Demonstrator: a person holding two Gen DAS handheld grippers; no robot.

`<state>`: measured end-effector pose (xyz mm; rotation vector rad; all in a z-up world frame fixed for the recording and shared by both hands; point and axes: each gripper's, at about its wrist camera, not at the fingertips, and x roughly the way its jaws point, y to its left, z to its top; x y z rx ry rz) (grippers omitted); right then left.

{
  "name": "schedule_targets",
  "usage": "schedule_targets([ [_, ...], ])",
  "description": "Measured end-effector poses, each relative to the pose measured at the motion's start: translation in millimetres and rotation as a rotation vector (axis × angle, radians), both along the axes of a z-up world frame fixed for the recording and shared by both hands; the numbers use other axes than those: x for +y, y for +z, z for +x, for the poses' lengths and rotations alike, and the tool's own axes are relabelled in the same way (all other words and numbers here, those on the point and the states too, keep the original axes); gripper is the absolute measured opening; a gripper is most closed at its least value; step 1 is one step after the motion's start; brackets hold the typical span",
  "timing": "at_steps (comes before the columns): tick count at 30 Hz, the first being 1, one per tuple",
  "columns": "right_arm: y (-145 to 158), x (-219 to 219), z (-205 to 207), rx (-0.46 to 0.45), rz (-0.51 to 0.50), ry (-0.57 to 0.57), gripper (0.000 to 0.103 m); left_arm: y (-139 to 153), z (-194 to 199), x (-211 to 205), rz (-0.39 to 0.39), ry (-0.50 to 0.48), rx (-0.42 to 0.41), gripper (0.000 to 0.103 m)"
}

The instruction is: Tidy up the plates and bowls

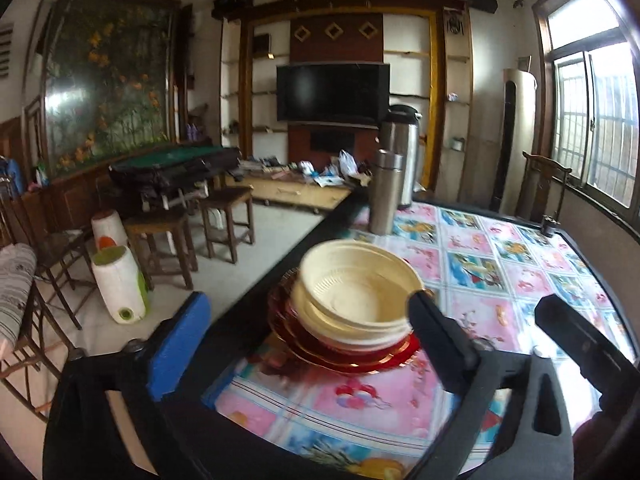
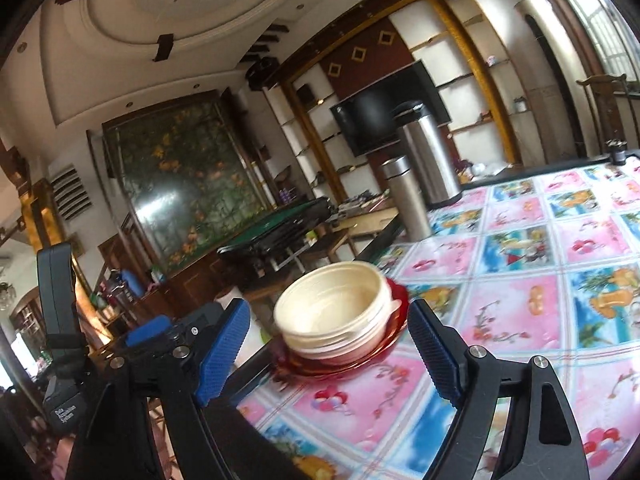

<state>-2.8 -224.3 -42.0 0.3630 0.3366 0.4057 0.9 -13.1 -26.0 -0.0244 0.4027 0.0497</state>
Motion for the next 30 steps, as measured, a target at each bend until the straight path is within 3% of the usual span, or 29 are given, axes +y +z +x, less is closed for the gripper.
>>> schedule_targets([
  [8, -3, 24, 4, 0.005, -0.024, 0.037, 0.083, -2, 4, 12, -0.019, 0.006, 0.023, 0.103],
  [17, -3, 25, 9, 0.023, -0.001, 0.044, 0.083, 7, -5, 7, 0.012, -0.02, -0.012, 0.103],
  [30, -2, 25, 9, 0.029, -0.004, 0.037, 0.083, 18, -15, 10, -0.015, -0.005, -0.053, 0.103],
])
